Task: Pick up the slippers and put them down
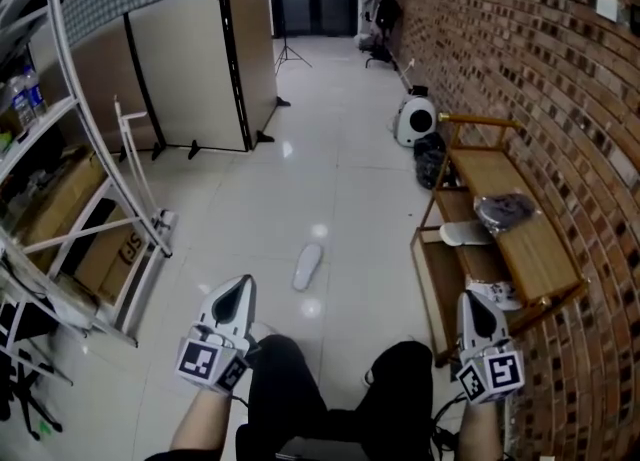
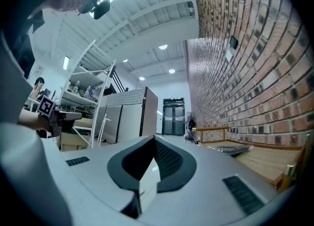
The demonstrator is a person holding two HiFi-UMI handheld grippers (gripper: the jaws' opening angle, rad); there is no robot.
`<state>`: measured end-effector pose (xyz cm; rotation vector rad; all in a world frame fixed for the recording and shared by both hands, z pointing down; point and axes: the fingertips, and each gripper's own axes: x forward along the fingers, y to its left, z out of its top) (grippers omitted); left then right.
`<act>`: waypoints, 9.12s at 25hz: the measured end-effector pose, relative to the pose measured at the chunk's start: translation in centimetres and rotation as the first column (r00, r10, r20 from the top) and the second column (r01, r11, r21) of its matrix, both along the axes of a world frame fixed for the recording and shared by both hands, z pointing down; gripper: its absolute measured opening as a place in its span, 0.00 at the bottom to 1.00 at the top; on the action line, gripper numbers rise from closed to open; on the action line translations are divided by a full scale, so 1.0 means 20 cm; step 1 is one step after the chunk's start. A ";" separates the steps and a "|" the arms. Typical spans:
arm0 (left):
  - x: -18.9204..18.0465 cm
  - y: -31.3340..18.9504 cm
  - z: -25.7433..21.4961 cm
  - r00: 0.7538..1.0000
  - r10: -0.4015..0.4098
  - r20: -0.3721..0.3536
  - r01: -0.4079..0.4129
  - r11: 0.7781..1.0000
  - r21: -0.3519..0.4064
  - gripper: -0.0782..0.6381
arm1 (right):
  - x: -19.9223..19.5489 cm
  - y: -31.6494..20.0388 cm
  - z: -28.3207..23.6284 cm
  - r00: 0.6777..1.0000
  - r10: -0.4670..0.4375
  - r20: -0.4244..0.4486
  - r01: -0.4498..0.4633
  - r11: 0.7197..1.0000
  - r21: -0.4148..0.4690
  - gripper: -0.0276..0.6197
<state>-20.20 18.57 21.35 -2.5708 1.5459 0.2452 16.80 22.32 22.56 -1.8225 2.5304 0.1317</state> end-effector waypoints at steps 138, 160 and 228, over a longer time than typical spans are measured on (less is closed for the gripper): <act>2.41 -1.34 0.16 0.242 0.167 -0.956 -0.941 0.280 -0.190 0.26 | 1.09 0.08 -0.07 0.704 0.710 0.034 -0.711 0.703 0.033 0.05; 1.05 -1.55 -0.10 0.272 0.181 -0.945 -0.718 0.693 -0.073 0.26 | 0.36 -0.59 -0.22 0.941 0.337 0.041 -0.340 0.934 0.113 0.05; 0.88 -1.92 3.29 0.482 -0.823 -0.302 -0.216 0.222 -0.951 0.53 | -0.19 -2.31 1.71 0.992 0.003 0.127 0.074 0.798 -0.599 0.05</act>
